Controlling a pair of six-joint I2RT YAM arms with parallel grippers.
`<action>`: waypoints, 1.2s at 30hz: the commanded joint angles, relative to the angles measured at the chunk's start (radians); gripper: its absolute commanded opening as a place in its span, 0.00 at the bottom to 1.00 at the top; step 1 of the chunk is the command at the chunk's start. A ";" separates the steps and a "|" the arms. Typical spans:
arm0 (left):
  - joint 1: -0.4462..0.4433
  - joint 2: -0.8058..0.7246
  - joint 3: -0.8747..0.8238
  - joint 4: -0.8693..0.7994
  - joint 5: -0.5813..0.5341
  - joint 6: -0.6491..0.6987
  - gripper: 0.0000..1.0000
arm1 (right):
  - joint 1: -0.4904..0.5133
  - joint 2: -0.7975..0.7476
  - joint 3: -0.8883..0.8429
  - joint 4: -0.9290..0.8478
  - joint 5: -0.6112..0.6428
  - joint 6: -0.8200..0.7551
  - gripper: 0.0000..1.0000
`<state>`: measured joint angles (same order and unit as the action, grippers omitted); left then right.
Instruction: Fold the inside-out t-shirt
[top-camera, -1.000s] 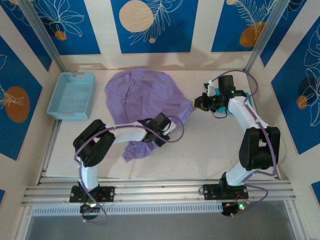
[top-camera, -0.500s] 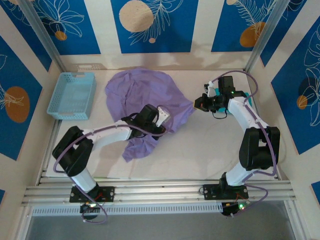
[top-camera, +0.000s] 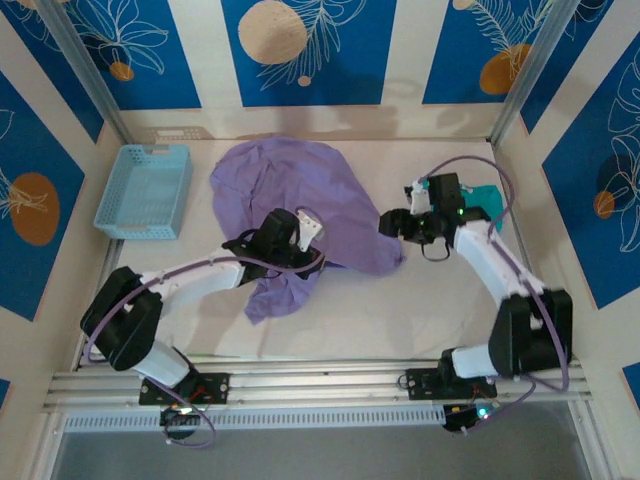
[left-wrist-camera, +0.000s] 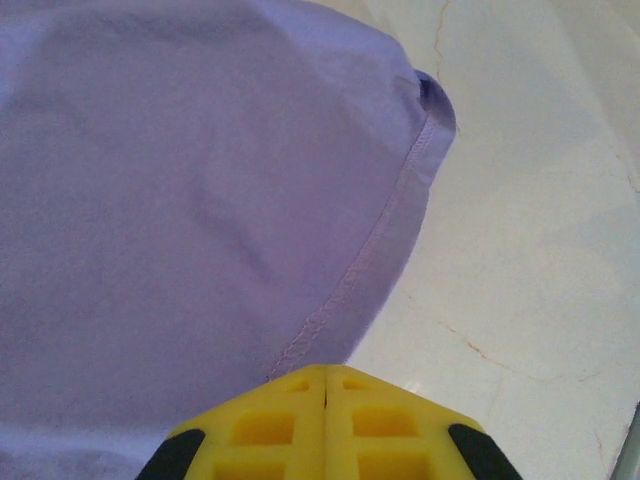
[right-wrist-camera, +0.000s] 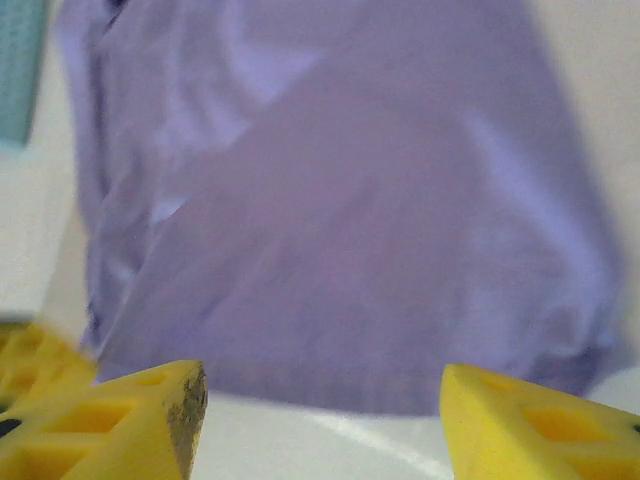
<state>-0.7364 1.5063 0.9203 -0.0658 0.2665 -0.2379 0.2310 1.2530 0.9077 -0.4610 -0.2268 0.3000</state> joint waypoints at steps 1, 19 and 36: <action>0.015 -0.042 -0.015 0.026 0.038 -0.027 0.00 | 0.116 -0.085 -0.140 0.215 -0.087 -0.055 0.68; 0.067 -0.090 -0.040 0.044 0.114 -0.059 0.00 | 0.352 0.169 -0.252 0.702 0.239 -0.138 0.74; 0.100 -0.049 -0.141 0.171 0.052 0.002 0.04 | 0.320 0.180 -0.199 0.748 0.112 0.040 0.00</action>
<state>-0.6434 1.4380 0.8017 0.0315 0.3302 -0.2619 0.5674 1.4559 0.6701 0.2836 -0.0494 0.2691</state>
